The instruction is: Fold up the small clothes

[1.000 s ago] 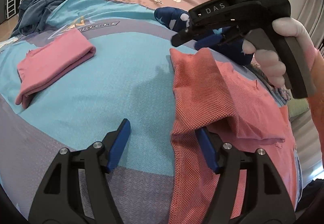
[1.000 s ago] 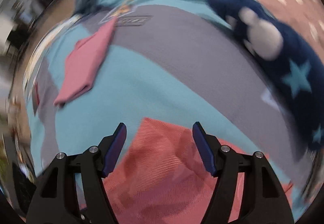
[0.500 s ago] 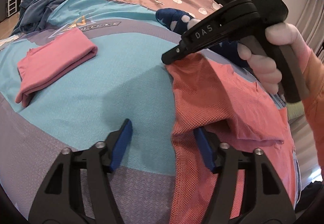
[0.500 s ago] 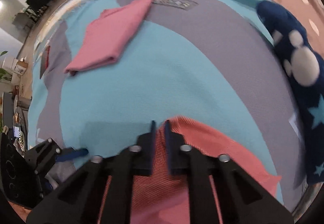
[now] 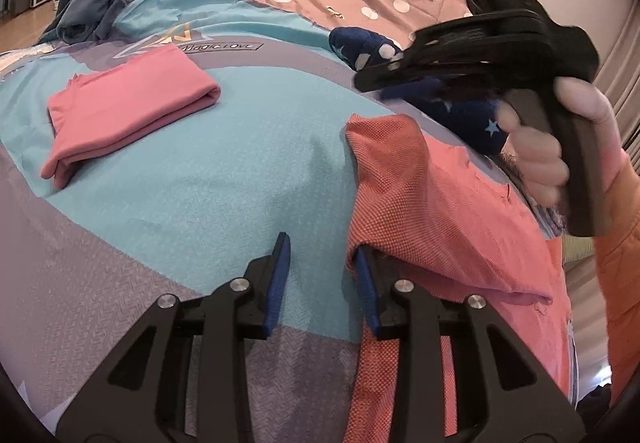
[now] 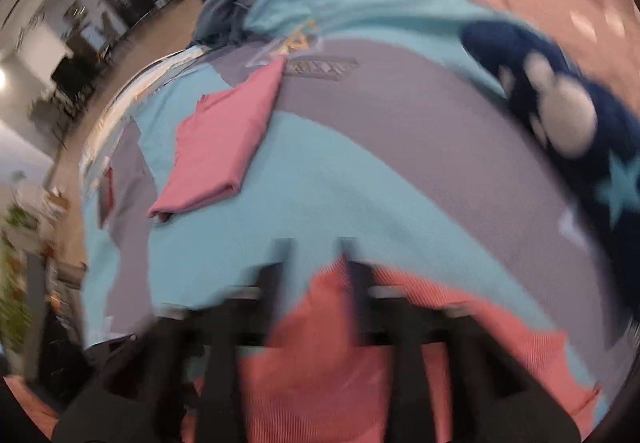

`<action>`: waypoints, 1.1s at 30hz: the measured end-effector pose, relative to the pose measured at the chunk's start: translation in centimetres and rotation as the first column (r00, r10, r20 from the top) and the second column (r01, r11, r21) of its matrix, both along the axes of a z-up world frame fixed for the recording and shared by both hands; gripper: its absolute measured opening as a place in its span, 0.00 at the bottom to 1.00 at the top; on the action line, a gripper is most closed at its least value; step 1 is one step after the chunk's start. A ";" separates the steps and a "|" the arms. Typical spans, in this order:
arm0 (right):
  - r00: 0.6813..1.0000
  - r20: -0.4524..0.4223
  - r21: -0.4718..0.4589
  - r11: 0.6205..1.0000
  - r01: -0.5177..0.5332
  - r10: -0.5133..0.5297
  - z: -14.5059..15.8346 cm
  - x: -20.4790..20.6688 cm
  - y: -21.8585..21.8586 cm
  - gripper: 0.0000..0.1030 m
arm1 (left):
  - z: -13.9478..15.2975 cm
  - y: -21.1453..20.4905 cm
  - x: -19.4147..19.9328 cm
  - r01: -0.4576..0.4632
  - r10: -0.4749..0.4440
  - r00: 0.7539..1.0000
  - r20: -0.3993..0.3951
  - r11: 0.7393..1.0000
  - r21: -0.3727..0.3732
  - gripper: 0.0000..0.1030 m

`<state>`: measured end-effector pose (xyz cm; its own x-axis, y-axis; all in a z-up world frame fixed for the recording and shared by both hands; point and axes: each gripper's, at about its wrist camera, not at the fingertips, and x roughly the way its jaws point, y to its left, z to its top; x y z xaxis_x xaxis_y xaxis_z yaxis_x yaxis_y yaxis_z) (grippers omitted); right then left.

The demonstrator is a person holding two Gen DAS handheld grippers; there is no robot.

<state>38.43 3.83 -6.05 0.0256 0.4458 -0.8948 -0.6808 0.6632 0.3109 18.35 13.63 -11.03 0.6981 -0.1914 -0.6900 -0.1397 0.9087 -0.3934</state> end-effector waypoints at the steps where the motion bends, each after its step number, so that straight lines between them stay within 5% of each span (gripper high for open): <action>1: 1.000 -0.006 -0.006 1.000 0.005 -0.005 -0.1 0.0 -0.4 0.52 | 0.0 0.0 0.0 0.001 -0.001 1.000 -0.001 1.000 -0.001 0.32; 6: 0.998 -0.033 -0.156 0.987 -0.049 0.044 -2.5 -0.6 -0.1 0.52 | -0.1 0.1 0.0 0.002 -0.002 1.000 -0.003 1.000 0.000 0.34; 9: 0.994 -0.083 -0.097 0.992 -0.082 0.075 -2.8 -1.0 0.1 0.42 | -0.2 0.1 0.1 0.004 -0.004 1.000 -0.005 1.000 -0.002 0.34; 11: 0.985 -0.130 -0.017 0.993 -0.115 0.111 -2.5 -1.3 0.5 0.23 | -0.2 0.0 0.1 0.006 -0.006 1.000 -0.006 1.000 0.001 0.34; 16: 0.997 -0.059 0.081 0.996 -0.041 0.046 -1.5 -0.6 0.7 0.08 | -0.2 0.1 0.1 0.007 -0.007 1.000 -0.004 1.000 -0.008 0.34; 20: 0.994 0.006 0.140 0.984 0.109 -0.111 -0.7 1.1 -0.5 0.08 | -0.2 0.1 0.0 0.004 -0.004 1.000 -0.003 1.000 -0.014 0.34; 23: 0.994 0.034 0.089 0.991 0.096 -0.099 -0.6 0.5 -0.6 0.09 | -0.1 0.2 -0.2 -0.004 0.004 1.000 -0.006 1.000 -0.018 0.31; 25: 0.997 0.029 0.075 0.995 0.069 -0.072 -0.6 0.0 -0.6 0.10 | 0.0 0.0 -0.6 -0.012 0.012 1.000 -0.008 1.000 -0.005 0.03; 26: 0.998 0.012 0.077 0.995 0.059 -0.060 -0.6 -0.3 -0.7 0.16 | 0.1 0.0 -0.9 -0.025 0.025 1.000 -0.011 1.000 0.008 0.00; 29: 0.999 -0.001 0.064 0.997 0.035 -0.035 -0.8 -1.1 -0.8 0.41 | 0.5 0.3 -1.2 -0.041 0.041 0.999 0.001 0.999 0.006 0.00; 33: 0.999 0.035 -0.032 0.999 0.009 -0.008 -2.1 -2.2 1.1 0.36 | 0.5 0.4 -1.2 -0.017 0.018 1.000 0.023 0.999 -0.038 0.03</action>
<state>36.27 4.95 -8.15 0.0603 0.4168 -0.9070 -0.6853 0.6779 0.2660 17.18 14.04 -10.52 0.7171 -0.2047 -0.6663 -0.1459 0.8906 -0.4307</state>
